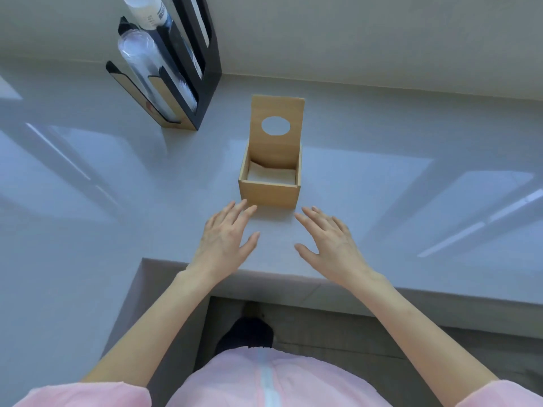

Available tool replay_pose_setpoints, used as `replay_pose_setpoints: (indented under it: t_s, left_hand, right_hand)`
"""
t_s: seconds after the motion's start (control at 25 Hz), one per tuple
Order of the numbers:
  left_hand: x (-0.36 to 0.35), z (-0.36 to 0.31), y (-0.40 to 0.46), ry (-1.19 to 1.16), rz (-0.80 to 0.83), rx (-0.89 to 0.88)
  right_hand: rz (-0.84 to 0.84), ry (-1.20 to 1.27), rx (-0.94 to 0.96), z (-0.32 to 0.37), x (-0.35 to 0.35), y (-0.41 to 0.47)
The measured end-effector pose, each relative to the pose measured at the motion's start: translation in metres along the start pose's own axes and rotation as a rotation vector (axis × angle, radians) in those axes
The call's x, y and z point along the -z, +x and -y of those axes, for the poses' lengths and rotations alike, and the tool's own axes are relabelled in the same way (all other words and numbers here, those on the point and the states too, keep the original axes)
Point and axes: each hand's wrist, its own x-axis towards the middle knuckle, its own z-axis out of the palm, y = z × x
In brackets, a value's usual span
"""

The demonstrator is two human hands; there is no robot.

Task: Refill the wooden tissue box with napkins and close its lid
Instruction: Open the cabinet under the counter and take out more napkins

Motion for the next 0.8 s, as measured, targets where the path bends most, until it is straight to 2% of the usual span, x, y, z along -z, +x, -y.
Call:
replay_pose_setpoints:
  t_s: [0.2,0.4,0.8]
  left_hand:
    - [-0.019,-0.019,-0.061,0.046,0.052,0.046]
    - [-0.033,-0.029,-0.105,0.089,0.032,0.07]
    - [-0.038,-0.03,-0.126,0.124,0.007,0.078]
  right_hand:
    - [0.05,0.004,0.028,0.001,-0.017,-0.046]
    - [0.091,0.013,0.064,0.009,-0.03,-0.08]
    - [0.06,-0.04,0.01,0.018,-0.036,-0.112]
